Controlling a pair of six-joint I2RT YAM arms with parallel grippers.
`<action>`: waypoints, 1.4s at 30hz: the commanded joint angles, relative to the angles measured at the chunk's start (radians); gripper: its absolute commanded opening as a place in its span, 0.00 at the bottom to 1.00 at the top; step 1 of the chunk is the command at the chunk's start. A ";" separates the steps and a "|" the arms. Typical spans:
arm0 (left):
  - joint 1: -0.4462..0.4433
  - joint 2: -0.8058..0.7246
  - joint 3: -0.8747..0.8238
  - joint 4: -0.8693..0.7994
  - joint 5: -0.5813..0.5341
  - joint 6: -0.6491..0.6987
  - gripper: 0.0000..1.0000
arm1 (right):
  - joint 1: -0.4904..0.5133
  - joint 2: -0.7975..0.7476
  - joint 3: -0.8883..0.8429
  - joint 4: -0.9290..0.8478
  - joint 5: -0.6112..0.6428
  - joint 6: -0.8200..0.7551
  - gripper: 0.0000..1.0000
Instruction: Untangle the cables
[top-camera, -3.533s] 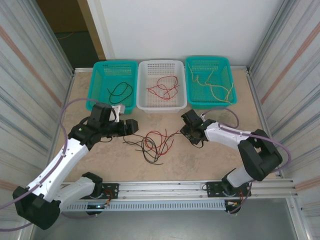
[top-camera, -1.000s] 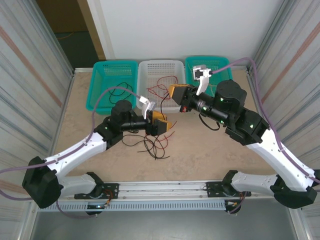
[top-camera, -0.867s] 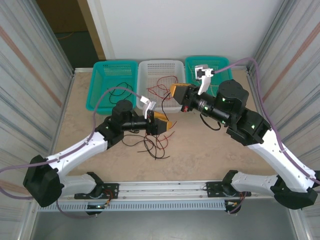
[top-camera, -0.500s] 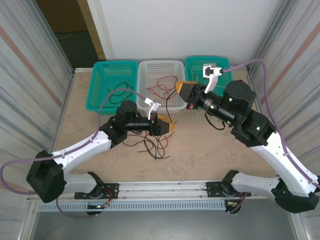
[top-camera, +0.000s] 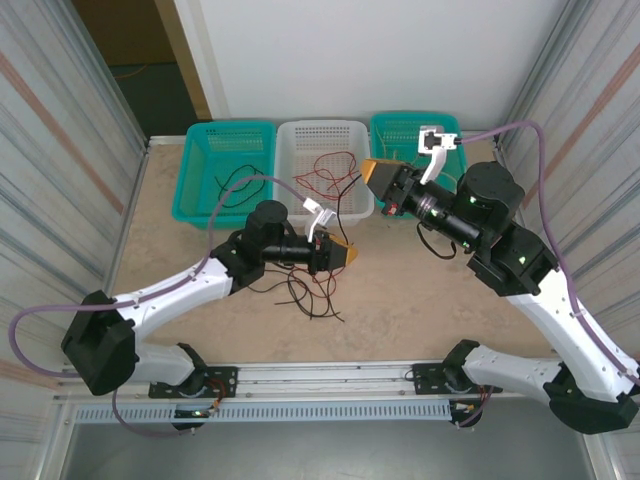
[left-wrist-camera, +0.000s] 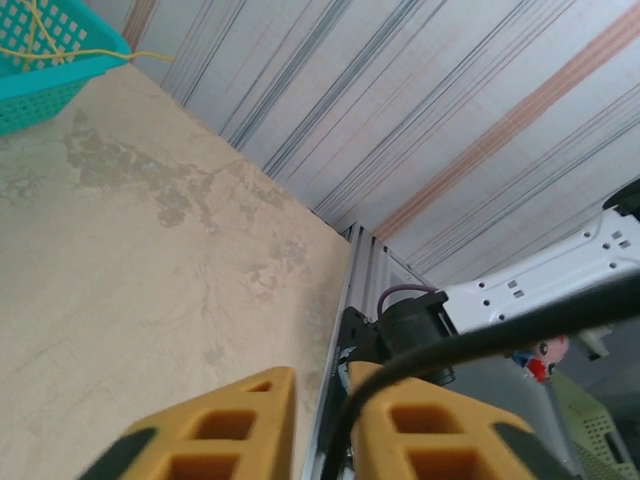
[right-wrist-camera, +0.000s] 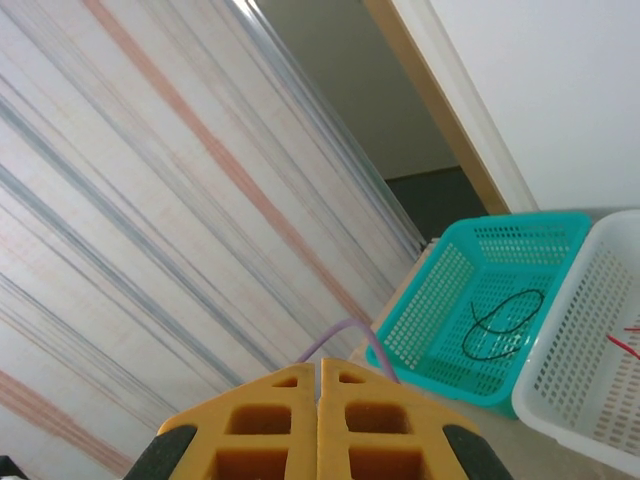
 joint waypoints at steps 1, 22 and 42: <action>-0.002 -0.045 0.007 -0.018 0.003 0.011 0.10 | -0.048 -0.060 -0.005 -0.017 0.011 0.009 0.00; -0.003 -0.233 0.048 -0.122 0.244 0.079 0.00 | -0.410 -0.047 -0.193 -0.340 0.060 0.213 0.00; 0.532 -0.099 0.425 -0.571 -0.296 0.132 0.00 | -0.391 -0.220 -0.469 -0.281 0.002 0.274 0.52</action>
